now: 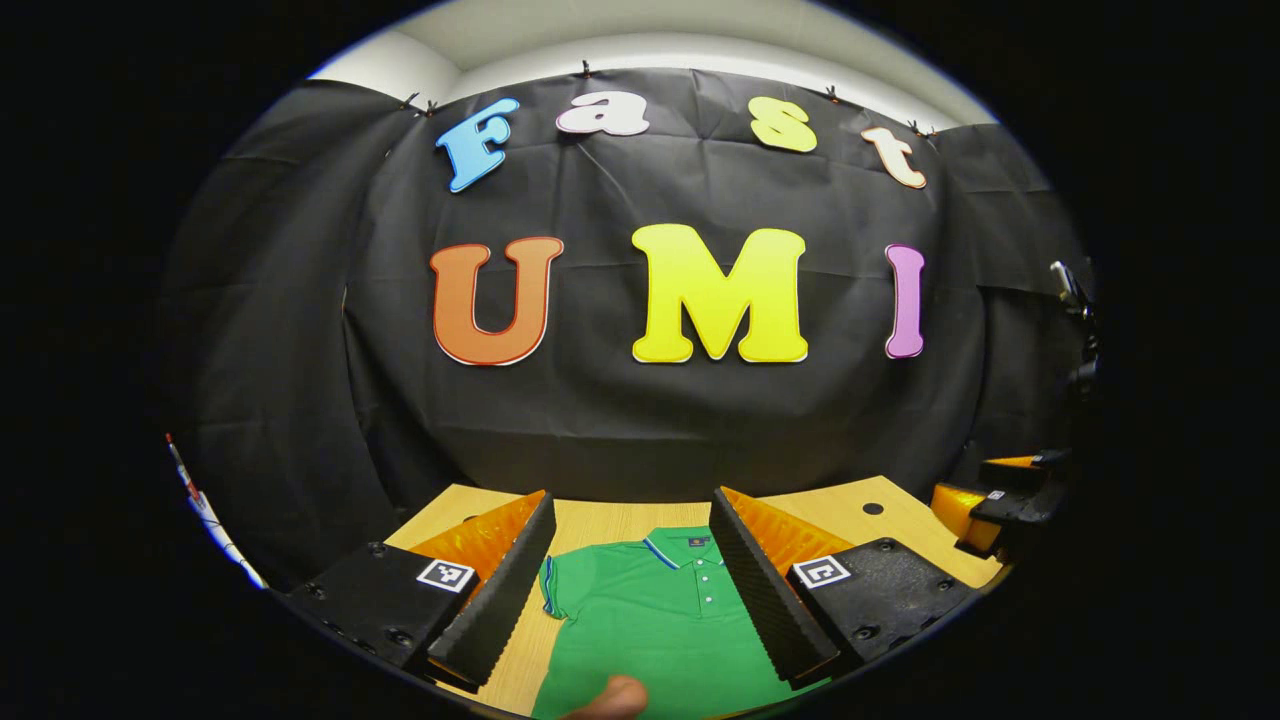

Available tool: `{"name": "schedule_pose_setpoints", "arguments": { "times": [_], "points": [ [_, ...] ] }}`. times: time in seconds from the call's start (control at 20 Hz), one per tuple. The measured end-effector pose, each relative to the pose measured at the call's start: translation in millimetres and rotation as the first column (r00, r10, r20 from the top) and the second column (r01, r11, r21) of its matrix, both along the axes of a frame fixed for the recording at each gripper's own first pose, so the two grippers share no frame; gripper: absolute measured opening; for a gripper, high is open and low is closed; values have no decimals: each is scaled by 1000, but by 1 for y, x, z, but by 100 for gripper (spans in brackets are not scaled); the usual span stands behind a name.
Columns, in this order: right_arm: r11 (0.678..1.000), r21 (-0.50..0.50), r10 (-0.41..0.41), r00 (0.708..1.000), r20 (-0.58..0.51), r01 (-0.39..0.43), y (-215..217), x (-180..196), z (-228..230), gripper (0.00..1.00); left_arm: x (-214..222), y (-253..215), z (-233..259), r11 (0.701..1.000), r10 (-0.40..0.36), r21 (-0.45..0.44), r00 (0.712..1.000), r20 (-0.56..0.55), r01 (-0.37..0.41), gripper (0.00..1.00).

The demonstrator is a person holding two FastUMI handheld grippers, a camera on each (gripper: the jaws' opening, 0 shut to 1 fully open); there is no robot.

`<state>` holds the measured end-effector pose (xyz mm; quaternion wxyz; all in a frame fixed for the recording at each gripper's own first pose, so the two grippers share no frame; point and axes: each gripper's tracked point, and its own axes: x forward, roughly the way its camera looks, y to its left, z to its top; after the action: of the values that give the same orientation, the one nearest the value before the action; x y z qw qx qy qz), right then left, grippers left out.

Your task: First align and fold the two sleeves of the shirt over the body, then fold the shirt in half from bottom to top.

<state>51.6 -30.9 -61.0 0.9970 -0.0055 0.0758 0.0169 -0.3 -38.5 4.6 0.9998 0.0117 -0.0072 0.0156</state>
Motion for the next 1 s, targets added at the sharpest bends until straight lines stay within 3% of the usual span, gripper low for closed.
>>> {"name": "schedule_pose_setpoints", "arguments": {
  "times": [0.15,0.2,0.25,0.35,0.45,0.55,0.6,0.7,0.8,0.95,1.0],
  "points": [
    [1000,-8,1,999,-46,-1,-4,15,-27,100,-5,2,1,1000,20,6,1000,0,-20,100],
    [1000,-10,4,998,-57,-4,-5,22,-35,91,-5,2,1,1000,27,8,1000,-3,-27,100],
    [1000,-15,2,997,-72,-3,-7,30,-45,96,-6,2,1,999,36,7,999,-3,-36,100],
    [1000,-20,9,994,-108,-12,-9,47,-66,91,-6,0,3,999,44,0,999,-7,-44,100],
    [999,-30,12,989,-149,-17,-10,66,-88,96,-8,-4,5,999,52,-4,999,-16,-52,100],
    [999,-33,15,981,-194,-21,-10,88,-111,96,-9,-8,4,998,60,10,998,-24,-60,100],
    [999,-42,8,976,-217,-17,-12,99,-125,91,-11,-12,3,998,66,20,997,-31,-66,100],
    [999,-45,-5,965,-261,-7,-14,125,-150,96,-12,-18,0,997,71,34,996,-48,-69,100],
    [998,-56,-33,954,-298,18,-20,151,-174,91,-14,-21,-4,996,85,45,995,-61,-82,100],
    [996,-81,-63,936,-347,37,-27,181,-206,95,-21,-21,-17,993,114,43,989,-97,-110,100],
    [995,-87,-68,929,-364,39,-28,188,-215,90,-24,-20,-22,992,124,44,986,-110,-120,100]
  ]
}}
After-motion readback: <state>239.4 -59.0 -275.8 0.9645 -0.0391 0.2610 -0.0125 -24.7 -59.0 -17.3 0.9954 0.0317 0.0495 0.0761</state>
